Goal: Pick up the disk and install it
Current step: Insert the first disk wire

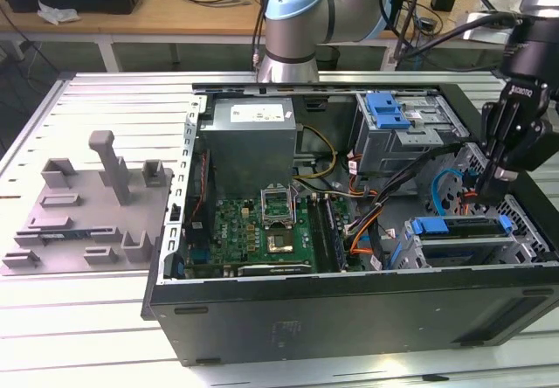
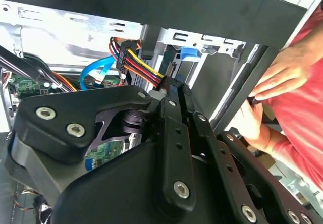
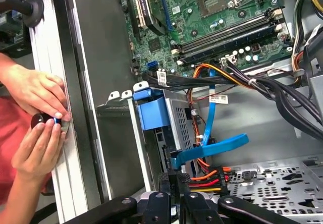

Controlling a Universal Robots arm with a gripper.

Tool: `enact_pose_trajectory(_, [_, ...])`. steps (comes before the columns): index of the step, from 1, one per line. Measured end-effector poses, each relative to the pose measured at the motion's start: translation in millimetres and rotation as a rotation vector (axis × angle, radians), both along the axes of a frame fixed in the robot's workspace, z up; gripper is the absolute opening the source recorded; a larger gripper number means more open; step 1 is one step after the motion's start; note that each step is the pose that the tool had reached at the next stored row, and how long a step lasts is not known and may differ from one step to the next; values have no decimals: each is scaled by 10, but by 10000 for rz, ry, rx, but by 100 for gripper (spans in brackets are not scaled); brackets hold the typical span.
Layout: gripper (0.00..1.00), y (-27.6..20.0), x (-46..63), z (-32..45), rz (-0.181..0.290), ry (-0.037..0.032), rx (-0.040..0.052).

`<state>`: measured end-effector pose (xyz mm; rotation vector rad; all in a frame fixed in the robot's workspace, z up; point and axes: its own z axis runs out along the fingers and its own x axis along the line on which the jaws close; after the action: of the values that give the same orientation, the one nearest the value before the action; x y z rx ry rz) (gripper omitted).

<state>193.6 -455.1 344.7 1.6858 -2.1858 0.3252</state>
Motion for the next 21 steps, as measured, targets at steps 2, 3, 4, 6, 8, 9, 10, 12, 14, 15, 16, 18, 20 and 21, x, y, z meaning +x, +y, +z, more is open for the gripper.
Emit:
enact_pose_trajectory(2, [17,-29,-7,0,33,-6,47])
enact_pose_trajectory(3, [17,-42,-10,0,49,-10,76])
enact_pose_trajectory(4, [17,-54,-13,0,67,-16,117])
enact_pose_trajectory(6, [17,-71,-16,0,98,-32,202])
enact_pose_trajectory(8, [17,-85,-19,0,133,-51,299])
enact_pose_trajectory(9, [17,-93,-22,0,149,-62,365])
enact_pose_trajectory(10, [17,-101,-26,0,165,-82,450])
enact_pose_trajectory(12, [17,-109,-30,1,188,-138,619])
enact_pose_trajectory(14, [17,-113,-34,0,205,-216,790])
enact_pose_trajectory(15, [17,-115,-35,0,214,-263,870])
enact_pose_trajectory(16, [17,-117,-37,0,224,-324,973])
enact_pose_trajectory(18, [17,-122,-41,0,243,-434,1146])
enact_pose_trajectory(20, [17,-132,-53,2,256,-520,1281])
enact_pose_trajectory(21, [17,-137,-61,4,257,-541,1314])
